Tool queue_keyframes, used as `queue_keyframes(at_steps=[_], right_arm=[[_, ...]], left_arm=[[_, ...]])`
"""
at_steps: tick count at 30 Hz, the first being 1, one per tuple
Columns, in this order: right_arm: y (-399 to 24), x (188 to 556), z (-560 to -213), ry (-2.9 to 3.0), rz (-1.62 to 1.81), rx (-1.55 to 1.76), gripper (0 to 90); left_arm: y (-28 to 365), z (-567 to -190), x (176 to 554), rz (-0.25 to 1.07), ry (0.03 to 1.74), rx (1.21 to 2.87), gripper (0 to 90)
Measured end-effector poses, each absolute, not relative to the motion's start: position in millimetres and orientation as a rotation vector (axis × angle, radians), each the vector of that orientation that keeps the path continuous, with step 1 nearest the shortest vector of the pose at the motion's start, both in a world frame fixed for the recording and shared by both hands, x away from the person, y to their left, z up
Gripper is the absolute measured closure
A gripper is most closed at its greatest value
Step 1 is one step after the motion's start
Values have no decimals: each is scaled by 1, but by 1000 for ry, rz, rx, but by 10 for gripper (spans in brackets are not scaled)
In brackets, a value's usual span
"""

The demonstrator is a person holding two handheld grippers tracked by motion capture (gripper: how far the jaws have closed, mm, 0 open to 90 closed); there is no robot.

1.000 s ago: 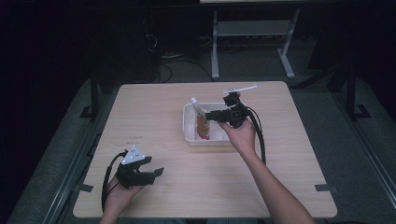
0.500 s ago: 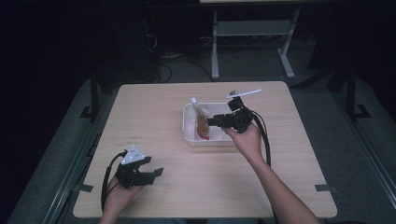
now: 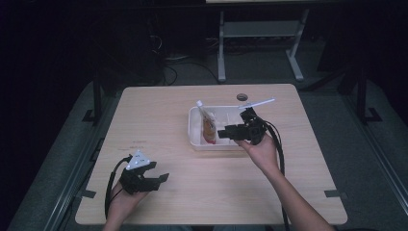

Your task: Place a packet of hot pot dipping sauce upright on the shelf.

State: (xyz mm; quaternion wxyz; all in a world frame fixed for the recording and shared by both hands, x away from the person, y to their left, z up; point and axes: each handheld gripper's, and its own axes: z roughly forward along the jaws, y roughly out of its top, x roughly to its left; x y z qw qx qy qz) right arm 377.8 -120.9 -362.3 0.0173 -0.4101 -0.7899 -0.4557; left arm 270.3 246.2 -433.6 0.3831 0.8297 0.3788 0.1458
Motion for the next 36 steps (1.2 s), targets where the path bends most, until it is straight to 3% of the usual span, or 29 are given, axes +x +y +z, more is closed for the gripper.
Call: queue_keyframes(at_steps=[36], right_arm=[[-177, 339, -391, -2426, -1388, -1301, 490]], left_arm=[[247, -434, 271, 367, 974, 2113, 317]])
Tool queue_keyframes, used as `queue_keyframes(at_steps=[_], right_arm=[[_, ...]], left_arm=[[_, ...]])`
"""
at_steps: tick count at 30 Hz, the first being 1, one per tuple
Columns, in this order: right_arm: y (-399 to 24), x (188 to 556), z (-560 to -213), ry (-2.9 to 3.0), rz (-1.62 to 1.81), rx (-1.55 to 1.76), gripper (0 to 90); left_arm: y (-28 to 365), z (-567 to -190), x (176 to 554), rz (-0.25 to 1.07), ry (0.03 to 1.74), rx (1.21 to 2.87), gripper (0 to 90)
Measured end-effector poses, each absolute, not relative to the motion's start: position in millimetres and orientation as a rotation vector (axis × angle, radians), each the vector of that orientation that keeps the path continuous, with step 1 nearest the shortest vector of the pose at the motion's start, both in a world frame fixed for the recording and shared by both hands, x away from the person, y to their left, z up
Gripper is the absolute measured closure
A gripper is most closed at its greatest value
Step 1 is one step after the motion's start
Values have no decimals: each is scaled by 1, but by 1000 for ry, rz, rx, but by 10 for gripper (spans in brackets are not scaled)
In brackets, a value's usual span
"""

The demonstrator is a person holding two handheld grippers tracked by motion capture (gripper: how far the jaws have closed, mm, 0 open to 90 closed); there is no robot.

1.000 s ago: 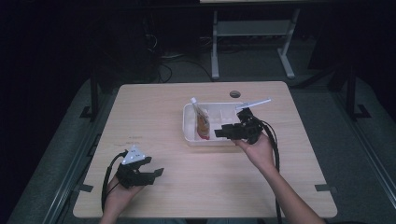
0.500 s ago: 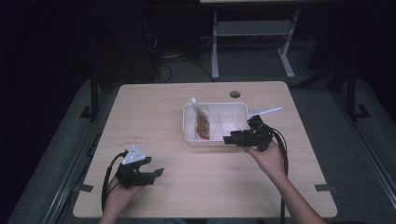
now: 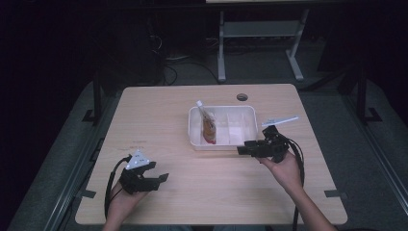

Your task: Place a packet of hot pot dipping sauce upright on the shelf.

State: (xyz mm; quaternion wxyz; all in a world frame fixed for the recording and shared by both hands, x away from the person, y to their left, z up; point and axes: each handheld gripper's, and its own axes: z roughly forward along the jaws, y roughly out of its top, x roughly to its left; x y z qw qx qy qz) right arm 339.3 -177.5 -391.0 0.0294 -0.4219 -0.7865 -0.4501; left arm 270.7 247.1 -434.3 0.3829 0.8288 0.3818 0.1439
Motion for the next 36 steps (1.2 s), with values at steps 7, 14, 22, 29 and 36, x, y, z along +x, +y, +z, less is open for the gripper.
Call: queue_keyframes(at_steps=[7, 14, 22, 29, 36], right_arm=[[-187, 335, -398, -2404, -1382, -1321, 484], [-192, 329, -405, -2407, -1358, -1332, 480], [-202, 322, -415, -2392, -1349, -1351, 476], [-215, 316, -422, -2377, -1339, -1379, 473], [-227, 308, -429, -2356, -1350, -1398, 472]], left_arm=[[247, -434, 271, 367, 975, 2115, 316], [248, -434, 271, 368, 976, 2111, 315], [248, -434, 271, 368, 976, 2110, 313], [248, -434, 271, 369, 978, 2108, 313], [247, -435, 271, 368, 974, 2116, 312]])
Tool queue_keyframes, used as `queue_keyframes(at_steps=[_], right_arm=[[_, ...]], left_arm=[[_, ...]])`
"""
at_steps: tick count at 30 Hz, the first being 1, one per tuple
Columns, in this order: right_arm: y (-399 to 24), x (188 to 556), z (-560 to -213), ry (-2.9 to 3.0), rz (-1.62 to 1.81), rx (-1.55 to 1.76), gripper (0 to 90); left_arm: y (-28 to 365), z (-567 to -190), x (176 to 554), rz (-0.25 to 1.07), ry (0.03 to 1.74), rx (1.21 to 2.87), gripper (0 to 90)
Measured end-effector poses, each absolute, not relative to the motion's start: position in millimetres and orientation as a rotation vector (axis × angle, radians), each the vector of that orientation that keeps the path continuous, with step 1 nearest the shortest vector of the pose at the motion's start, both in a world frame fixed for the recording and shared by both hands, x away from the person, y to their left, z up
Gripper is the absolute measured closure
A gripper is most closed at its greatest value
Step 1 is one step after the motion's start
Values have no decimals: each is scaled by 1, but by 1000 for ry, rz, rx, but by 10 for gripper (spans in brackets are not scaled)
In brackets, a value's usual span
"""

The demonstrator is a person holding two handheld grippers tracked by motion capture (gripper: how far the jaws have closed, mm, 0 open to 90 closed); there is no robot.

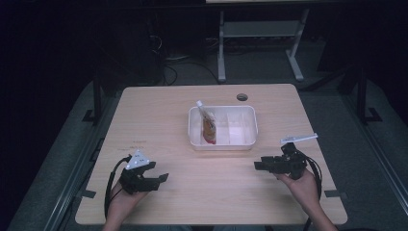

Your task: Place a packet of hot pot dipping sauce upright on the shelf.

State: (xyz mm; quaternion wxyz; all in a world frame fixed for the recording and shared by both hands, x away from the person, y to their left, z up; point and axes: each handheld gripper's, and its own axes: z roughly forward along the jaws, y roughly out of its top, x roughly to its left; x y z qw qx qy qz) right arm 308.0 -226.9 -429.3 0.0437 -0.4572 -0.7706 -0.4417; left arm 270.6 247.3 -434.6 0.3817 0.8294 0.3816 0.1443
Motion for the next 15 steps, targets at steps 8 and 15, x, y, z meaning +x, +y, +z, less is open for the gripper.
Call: queue_keyframes(at_steps=[8, 15], right_arm=[[-236, 298, -439, -2346, -1341, -1411, 462], [-238, 286, -450, -2362, -1357, -1417, 456]], left_arm=[[246, -436, 271, 361, 972, 2119, 311], [245, -436, 272, 360, 966, 2121, 310]])
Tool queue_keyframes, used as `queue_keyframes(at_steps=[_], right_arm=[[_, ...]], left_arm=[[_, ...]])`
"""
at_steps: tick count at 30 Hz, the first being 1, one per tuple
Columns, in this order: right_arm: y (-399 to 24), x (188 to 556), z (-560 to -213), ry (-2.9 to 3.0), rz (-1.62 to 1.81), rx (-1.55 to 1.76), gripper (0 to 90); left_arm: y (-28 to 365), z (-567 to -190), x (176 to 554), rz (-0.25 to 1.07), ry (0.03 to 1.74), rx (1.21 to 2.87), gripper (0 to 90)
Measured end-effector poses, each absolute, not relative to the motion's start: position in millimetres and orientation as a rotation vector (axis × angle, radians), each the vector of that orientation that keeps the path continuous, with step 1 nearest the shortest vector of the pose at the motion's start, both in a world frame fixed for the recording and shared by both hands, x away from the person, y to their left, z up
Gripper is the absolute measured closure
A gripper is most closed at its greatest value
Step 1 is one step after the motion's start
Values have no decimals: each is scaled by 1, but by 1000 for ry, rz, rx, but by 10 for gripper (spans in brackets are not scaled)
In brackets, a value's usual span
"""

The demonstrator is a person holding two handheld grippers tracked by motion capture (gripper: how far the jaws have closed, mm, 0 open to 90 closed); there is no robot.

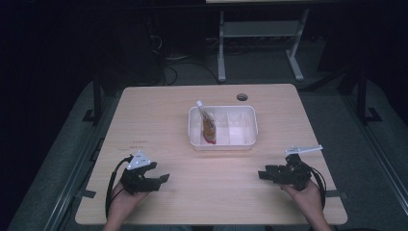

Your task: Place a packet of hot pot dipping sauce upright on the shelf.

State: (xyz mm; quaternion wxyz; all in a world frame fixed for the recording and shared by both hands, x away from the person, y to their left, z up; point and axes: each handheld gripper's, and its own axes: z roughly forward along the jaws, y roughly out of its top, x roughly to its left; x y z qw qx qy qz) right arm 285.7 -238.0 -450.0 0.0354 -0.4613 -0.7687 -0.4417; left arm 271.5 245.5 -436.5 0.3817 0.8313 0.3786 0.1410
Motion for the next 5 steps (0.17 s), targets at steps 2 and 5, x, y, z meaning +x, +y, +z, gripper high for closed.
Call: queue_keyframes(at_steps=[2, 5], right_arm=[[-239, 281, -455, -2363, -1381, -1424, 456], [-239, 278, -461, -2342, -1374, -1423, 445]], left_arm=[[246, -437, 272, 358, 969, 2117, 309], [245, -437, 272, 354, 966, 2120, 304]])
